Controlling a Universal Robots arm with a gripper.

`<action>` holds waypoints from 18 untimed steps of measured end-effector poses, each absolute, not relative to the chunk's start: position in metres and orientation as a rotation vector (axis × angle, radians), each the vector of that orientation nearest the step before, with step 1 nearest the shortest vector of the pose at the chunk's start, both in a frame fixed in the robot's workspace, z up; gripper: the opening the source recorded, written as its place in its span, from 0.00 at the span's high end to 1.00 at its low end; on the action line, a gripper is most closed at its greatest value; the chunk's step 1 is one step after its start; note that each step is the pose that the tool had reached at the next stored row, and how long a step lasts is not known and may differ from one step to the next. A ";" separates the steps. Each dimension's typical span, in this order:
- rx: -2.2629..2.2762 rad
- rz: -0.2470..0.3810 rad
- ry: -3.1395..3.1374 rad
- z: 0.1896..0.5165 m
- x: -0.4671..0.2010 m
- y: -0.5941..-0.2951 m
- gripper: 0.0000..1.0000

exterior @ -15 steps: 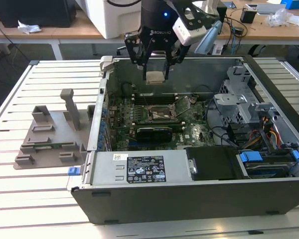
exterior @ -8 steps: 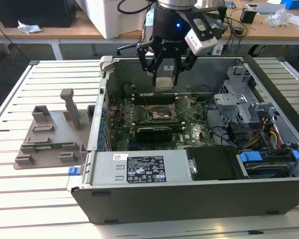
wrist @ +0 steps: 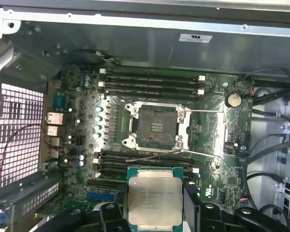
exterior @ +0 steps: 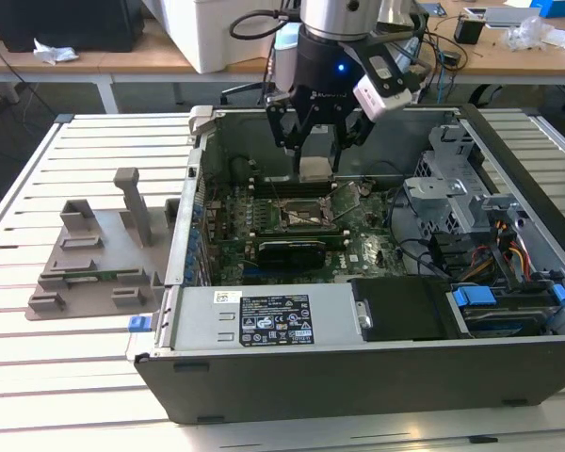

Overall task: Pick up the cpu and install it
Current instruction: 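Pick up the cpu and move it towards the insertion slot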

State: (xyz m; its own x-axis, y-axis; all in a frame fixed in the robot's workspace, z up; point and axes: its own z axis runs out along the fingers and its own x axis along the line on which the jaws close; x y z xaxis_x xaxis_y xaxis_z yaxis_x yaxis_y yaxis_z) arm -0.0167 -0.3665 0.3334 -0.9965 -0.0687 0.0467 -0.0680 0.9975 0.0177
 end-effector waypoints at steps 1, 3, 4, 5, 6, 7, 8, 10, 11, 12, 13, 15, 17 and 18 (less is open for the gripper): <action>0.106 -0.025 -3.092 0.330 -0.016 -0.365 0.46; 0.106 -0.025 -3.092 0.326 -0.015 -0.365 0.46; 0.106 -0.025 -3.092 0.323 -0.014 -0.364 0.46; 0.106 -0.025 -3.092 0.320 -0.014 -0.364 0.46; 0.106 -0.025 -3.092 0.315 -0.013 -0.364 0.46; 0.106 -0.025 -3.092 0.314 -0.012 -0.364 0.46; 0.106 -0.024 -3.092 0.313 -0.012 -0.363 0.46; 0.108 -0.024 -3.092 0.312 -0.012 -0.358 0.46; 0.109 -0.025 -3.092 0.309 -0.011 -0.354 0.46; 0.109 -0.025 -3.092 0.307 -0.010 -0.350 0.46; 0.110 -0.025 -3.092 0.305 -0.009 -0.348 0.46; 0.109 -0.024 -3.092 0.305 -0.007 -0.347 0.46; 0.109 -0.025 -3.092 0.305 -0.006 -0.347 0.46; 0.109 -0.025 -3.092 0.305 -0.006 -0.347 0.46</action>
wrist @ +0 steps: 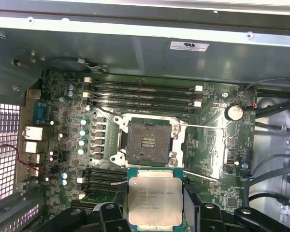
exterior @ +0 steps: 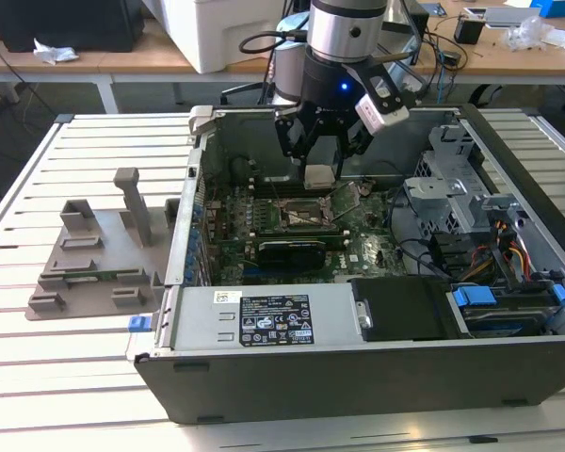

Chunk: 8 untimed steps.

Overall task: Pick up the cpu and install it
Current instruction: 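Pick up the cpu and move it towards the insertion slot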

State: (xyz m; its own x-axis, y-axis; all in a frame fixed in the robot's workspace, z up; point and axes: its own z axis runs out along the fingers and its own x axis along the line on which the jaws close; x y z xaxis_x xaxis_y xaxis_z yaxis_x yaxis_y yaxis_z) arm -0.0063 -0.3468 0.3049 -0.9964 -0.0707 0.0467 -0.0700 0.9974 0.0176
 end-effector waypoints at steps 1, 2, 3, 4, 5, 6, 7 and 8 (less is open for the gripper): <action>0.109 -0.025 -3.092 0.305 -0.006 -0.347 0.46; 0.109 -0.025 -3.092 0.305 -0.006 -0.347 0.46; 0.109 -0.025 -3.092 0.305 -0.006 -0.347 0.46; 0.109 -0.025 -3.092 0.305 -0.006 -0.347 0.46; 0.109 -0.025 -3.092 0.305 -0.006 -0.347 0.46; 0.109 -0.025 -3.092 0.305 -0.006 -0.347 0.46; 0.109 -0.025 -3.092 0.305 -0.006 -0.347 0.46; 0.109 -0.025 -3.092 0.305 -0.006 -0.347 0.46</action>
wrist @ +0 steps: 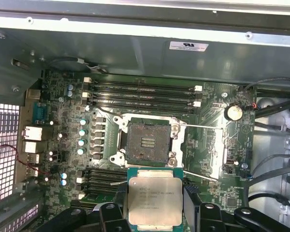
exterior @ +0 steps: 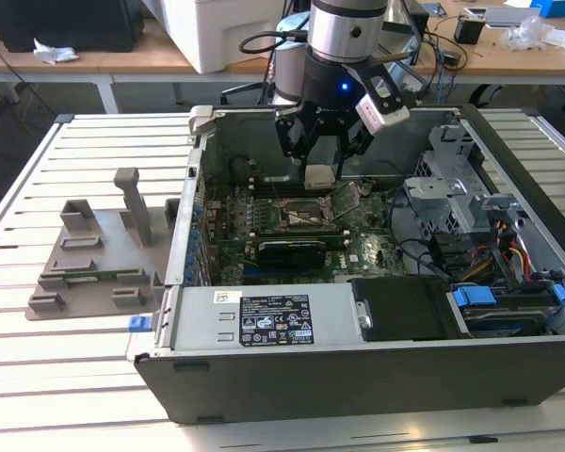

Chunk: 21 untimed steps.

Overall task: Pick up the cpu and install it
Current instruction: 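Pick up the cpu and move it towards the insertion slot, then place the cpu into insertion slot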

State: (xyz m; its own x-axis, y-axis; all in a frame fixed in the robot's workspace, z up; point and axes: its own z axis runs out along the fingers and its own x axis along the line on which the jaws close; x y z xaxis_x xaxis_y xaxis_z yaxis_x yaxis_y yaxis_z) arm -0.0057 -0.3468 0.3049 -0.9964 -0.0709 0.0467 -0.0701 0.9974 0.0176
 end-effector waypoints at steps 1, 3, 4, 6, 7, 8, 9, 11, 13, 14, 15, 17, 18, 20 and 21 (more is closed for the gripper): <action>0.109 -0.025 -3.092 0.305 -0.006 -0.347 0.46; 0.109 -0.025 -3.092 0.305 -0.006 -0.347 0.46; 0.109 -0.025 -3.092 0.305 -0.006 -0.347 0.46; 0.087 -0.024 -3.093 0.305 -0.005 -0.347 0.46; 0.049 -0.025 -3.094 0.305 -0.005 -0.347 0.46; 0.025 -0.026 -3.094 0.305 -0.005 -0.347 0.46; -0.004 -0.026 -3.095 0.305 -0.005 -0.347 0.46; -0.054 -0.027 -3.095 0.305 -0.005 -0.347 0.46; -0.102 -0.027 -3.094 0.305 -0.005 -0.347 0.46; -0.157 -0.027 -3.092 0.305 -0.005 -0.347 0.46; -0.212 -0.024 -3.089 0.304 -0.005 -0.347 0.46; -0.313 -0.022 -3.081 0.304 -0.005 -0.347 0.46; -0.361 -0.022 -3.076 0.304 -0.005 -0.347 0.46; -0.423 -0.021 -3.069 0.303 -0.005 -0.347 0.46; -0.445 -0.021 -3.066 0.303 -0.005 -0.347 0.46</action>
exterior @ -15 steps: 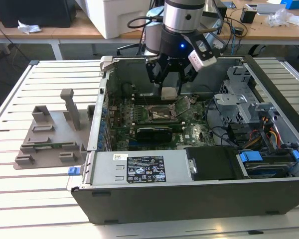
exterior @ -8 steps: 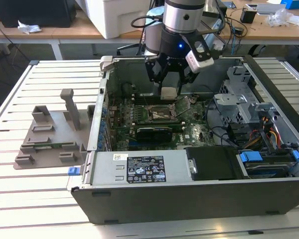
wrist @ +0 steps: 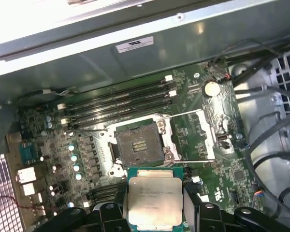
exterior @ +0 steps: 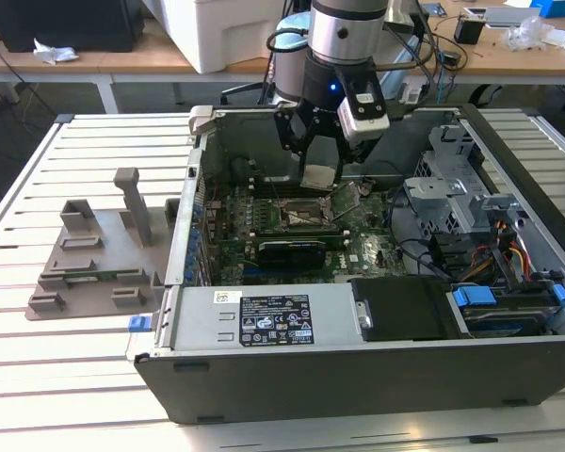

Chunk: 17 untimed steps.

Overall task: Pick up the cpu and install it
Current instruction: 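Place the cpu into insertion slot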

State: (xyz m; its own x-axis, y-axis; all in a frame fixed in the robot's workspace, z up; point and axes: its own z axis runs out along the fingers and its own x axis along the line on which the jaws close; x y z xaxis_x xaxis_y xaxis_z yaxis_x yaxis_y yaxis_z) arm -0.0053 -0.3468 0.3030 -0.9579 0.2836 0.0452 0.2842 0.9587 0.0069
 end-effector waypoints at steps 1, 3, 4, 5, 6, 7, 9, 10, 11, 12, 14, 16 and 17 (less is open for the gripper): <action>-0.480 -0.020 -3.061 0.303 -0.005 -0.347 0.46; -0.541 -0.020 -3.051 0.303 -0.005 -0.347 0.46; -0.561 -0.021 -3.047 0.302 -0.005 -0.347 0.46; -0.590 -0.021 -3.042 0.302 -0.005 -0.347 0.46; -0.624 -0.022 -3.035 0.302 -0.005 -0.347 0.46; -0.652 -0.023 -3.029 0.302 -0.005 -0.347 0.46; -0.694 -0.024 -3.021 0.302 -0.005 -0.347 0.46; -0.726 -0.024 -3.013 0.302 -0.005 -0.347 0.46; -0.766 -0.025 -3.003 0.302 -0.005 -0.347 0.46; -0.794 -0.026 -2.996 0.302 -0.005 -0.347 0.46; -0.843 -0.027 -2.983 0.302 -0.005 -0.347 0.46; -0.891 -0.028 -2.969 0.302 -0.005 -0.347 0.46; -0.930 -0.029 -2.958 0.302 -0.005 -0.347 0.46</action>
State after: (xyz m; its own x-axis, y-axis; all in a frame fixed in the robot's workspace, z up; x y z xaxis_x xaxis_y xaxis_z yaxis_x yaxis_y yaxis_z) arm -0.0053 -0.3468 0.3019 -0.8194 0.5714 0.0447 0.5722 0.8201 0.0053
